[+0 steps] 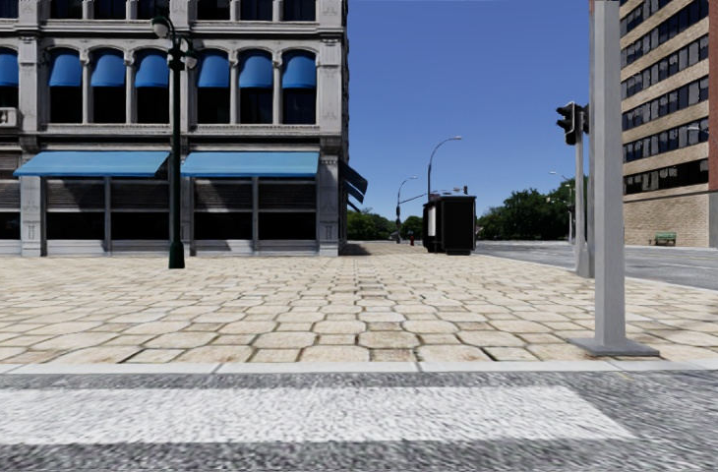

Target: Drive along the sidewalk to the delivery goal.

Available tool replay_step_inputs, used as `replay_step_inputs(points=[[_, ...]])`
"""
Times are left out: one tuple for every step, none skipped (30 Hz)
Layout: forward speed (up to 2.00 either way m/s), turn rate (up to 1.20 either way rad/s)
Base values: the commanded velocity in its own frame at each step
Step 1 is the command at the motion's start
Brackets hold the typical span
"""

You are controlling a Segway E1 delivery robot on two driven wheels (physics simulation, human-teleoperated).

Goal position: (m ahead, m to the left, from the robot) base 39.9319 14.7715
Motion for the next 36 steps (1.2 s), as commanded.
replay_step_inputs(points=[[2.00,0.00],[2.00,0.00],[2.00,0.00],[2.00,-0.70],[2.00,-1.20],[2.00,-1.20],[2.00,-1.20],[2.00,-1.20],[2.00,-0.84],[2.00,-0.06],[2.00,-0.02],[2.00,-0.02],[2.00,0.00],[2.00,0.00],[2.00,0.00],[2.00,0.00],[2.00,0.00],[2.00,0.00],[2.00,0.00],[2.00,0.00],[2.00,0.00],[2.00,0.00],[2.00,0.00],[2.00,0.00],[2.00,0.00],[2.00,0.00],[2.00,0.00],[2.00,0.00],[2.00,0.00],[2.00,0.00],[2.00,0.00],[2.00,0.00],[2.00,0.00],[2.00,0.00],[2.00,0.00],[2.00,0.00]])
